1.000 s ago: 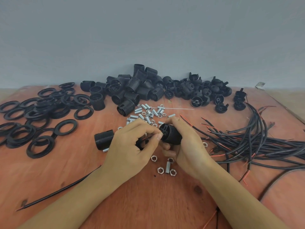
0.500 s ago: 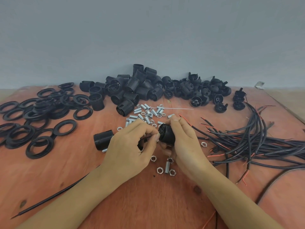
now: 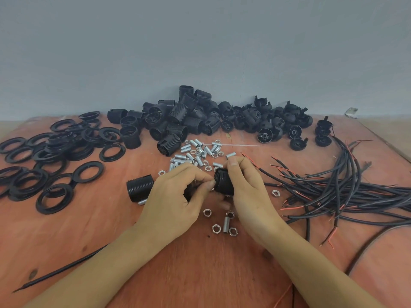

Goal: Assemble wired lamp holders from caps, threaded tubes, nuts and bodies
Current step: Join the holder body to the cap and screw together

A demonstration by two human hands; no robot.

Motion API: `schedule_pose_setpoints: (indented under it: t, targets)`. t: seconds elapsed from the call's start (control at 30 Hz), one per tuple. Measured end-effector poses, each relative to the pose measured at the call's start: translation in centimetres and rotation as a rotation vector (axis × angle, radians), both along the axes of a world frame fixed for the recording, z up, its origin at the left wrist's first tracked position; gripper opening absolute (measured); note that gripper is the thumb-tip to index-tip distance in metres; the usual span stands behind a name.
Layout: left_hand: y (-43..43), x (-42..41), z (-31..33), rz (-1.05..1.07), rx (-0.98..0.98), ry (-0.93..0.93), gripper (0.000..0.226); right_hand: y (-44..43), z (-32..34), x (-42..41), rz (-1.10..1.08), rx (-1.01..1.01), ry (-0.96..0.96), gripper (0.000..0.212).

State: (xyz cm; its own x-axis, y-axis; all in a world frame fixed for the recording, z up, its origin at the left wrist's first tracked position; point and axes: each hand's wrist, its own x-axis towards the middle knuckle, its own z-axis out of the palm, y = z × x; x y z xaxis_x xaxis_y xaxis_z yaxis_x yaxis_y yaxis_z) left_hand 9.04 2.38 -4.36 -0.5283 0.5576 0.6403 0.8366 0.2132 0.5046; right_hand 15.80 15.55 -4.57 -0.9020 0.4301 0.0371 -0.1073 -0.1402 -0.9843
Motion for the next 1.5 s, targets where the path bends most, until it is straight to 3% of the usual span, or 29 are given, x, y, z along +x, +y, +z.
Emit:
schedule_pose_setpoints:
  t: [0.27, 0.87, 1.0, 1.37, 1.5]
  targets:
    - [-0.1, -0.7, 0.3, 0.018, 0.044, -0.025, 0.005, 0.1, 0.1, -0.3, -0.012, -0.057, 0.031, 0.027]
    - [-0.2, -0.2, -0.5, -0.01, 0.046, 0.138, 0.006, -0.8, 0.5, 0.1, -0.043, 0.081, 0.113, 0.023]
    - [0.1, -0.3, -0.3, -0.009, 0.074, 0.118, 0.005, -0.7, 0.6, 0.1, -0.053, 0.064, 0.115, 0.025]
    - [-0.1, -0.5, -1.1, -0.049, 0.023, 0.111, 0.011, -0.5, -0.4, 0.1, -0.071, 0.255, 0.103, 0.024]
    - [0.0, -0.5, -1.2, -0.042, 0.036, 0.122, 0.011, -0.8, -0.4, 0.0, -0.08, 0.194, 0.109, 0.024]
